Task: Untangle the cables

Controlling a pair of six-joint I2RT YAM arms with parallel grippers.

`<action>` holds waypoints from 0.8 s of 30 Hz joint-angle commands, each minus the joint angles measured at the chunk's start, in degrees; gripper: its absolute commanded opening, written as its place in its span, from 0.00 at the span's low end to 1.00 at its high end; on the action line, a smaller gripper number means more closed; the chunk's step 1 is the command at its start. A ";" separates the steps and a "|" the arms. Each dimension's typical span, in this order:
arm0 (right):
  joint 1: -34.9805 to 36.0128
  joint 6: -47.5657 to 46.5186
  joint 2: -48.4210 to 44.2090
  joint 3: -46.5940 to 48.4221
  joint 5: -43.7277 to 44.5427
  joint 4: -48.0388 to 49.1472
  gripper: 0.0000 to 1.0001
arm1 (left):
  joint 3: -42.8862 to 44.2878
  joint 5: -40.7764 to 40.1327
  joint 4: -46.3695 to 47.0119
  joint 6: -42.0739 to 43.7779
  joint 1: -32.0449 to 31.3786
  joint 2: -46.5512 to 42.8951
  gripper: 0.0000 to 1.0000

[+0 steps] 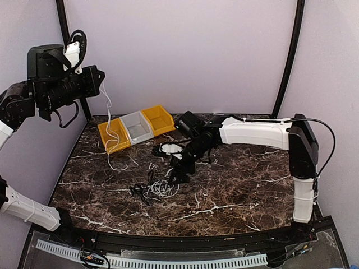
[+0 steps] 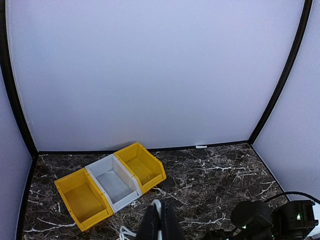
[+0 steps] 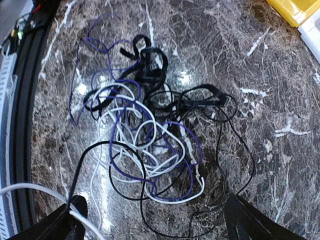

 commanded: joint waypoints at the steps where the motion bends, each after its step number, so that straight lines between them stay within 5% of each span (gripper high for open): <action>1: 2.86 -2.02 -2.71 -2.65 7.81 1.46 0.99 | 0.77 -1.54 0.29 -1.27 0.34 -2.37 0.00; 5: -0.03 -1.83 2.72 0.48 -10.34 -5.39 0.98 | -3.47 -0.56 2.46 -0.45 0.44 -4.27 0.00; 9: -0.14 -1.51 6.58 -1.02 -8.36 -3.50 0.84 | -9.35 -0.56 3.52 -1.24 0.43 -6.08 0.00; 24: -0.28 -3.87 2.34 -5.22 -5.40 -1.51 0.86 | -25.34 -8.12 -4.97 -7.80 5.36 -10.58 0.00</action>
